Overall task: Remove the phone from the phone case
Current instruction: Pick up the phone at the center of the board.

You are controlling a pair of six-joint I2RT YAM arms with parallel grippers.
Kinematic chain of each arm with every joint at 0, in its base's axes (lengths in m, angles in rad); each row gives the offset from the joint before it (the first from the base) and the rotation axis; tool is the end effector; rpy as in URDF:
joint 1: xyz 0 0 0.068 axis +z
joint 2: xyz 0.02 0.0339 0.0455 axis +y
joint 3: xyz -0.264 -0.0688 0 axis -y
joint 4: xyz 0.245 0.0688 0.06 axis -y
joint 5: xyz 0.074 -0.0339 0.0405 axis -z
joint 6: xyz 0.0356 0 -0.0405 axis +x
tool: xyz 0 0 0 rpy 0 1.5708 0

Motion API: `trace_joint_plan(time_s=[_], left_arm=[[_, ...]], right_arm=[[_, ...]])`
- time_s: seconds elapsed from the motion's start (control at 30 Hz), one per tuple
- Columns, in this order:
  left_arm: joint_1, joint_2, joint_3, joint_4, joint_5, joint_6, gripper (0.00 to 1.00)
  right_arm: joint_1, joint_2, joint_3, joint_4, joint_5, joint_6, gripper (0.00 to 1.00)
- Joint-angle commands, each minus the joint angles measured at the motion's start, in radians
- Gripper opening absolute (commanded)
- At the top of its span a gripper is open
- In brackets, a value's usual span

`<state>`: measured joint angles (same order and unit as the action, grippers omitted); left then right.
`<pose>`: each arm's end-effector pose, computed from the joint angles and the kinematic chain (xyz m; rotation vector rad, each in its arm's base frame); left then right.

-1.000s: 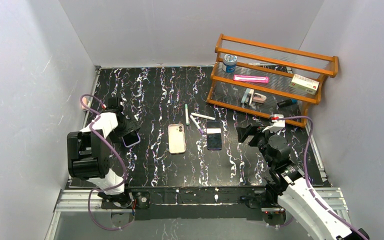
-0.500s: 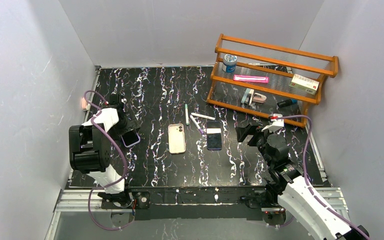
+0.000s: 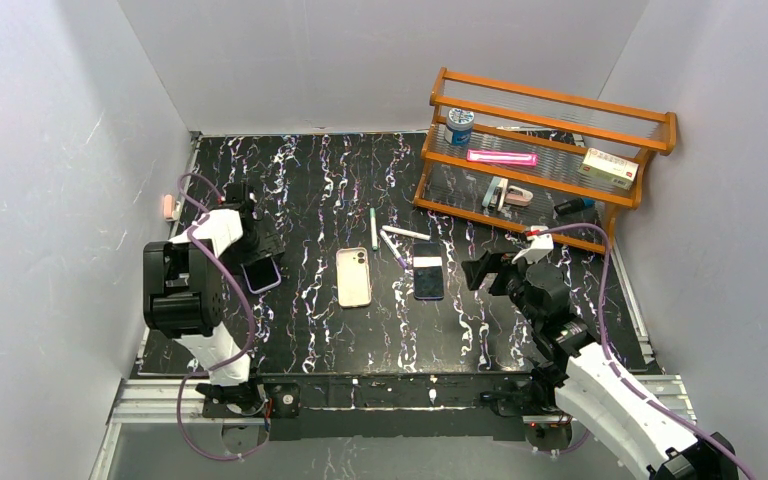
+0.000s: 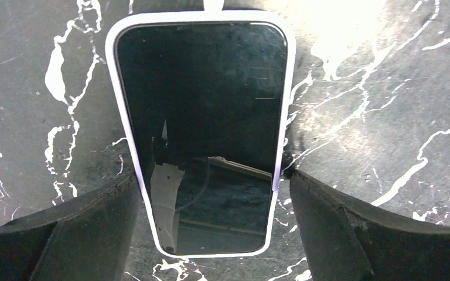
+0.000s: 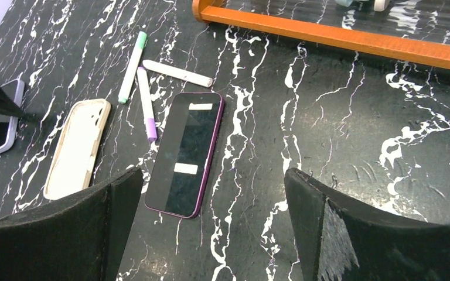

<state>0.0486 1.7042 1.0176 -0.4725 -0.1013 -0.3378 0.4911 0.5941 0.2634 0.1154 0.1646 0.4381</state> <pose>0.3259 0.0195 0.1660 -0.5504 2.6634 0.0546 0.1430 0.0699 0.2152 0.0721 1.8117 0.5191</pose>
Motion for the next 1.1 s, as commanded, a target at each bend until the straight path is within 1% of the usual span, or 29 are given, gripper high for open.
trace_joint_plan(time_s=[0.0,0.2,0.3,0.4,0.5,0.57,0.8,0.9,1.07], left_arm=[[-0.030,0.089,-0.031,-0.033,0.000,0.013,0.88],[-0.035,0.087,-0.034,-0.031,0.044,0.025,0.69],[-0.035,0.056,-0.031,-0.030,0.066,0.054,0.53],[-0.082,0.015,-0.026,-0.030,0.070,0.081,0.37],[-0.132,-0.030,-0.017,-0.029,0.061,0.109,0.27],[-0.162,-0.059,-0.005,-0.029,0.053,0.126,0.24],[-0.278,-0.181,0.048,-0.028,0.006,0.228,0.07],[-0.331,-0.225,0.063,-0.022,-0.004,0.292,0.00],[-0.395,-0.323,0.053,0.009,0.013,0.401,0.00]], right_arm=[[0.001,0.003,0.016,0.055,-0.029,-0.027,0.99],[0.001,0.011,0.017,0.060,-0.074,-0.047,0.99],[0.001,0.021,0.023,0.063,-0.115,-0.065,0.99],[0.001,0.054,0.032,0.085,-0.157,-0.073,0.99],[0.001,0.114,0.062,0.090,-0.224,-0.068,0.99],[0.001,0.166,0.091,0.084,-0.259,-0.055,0.99],[0.001,0.320,0.202,0.050,-0.372,-0.018,0.99],[0.001,0.372,0.284,-0.035,-0.461,-0.047,0.99],[0.001,0.424,0.367,-0.080,-0.559,-0.054,0.99]])
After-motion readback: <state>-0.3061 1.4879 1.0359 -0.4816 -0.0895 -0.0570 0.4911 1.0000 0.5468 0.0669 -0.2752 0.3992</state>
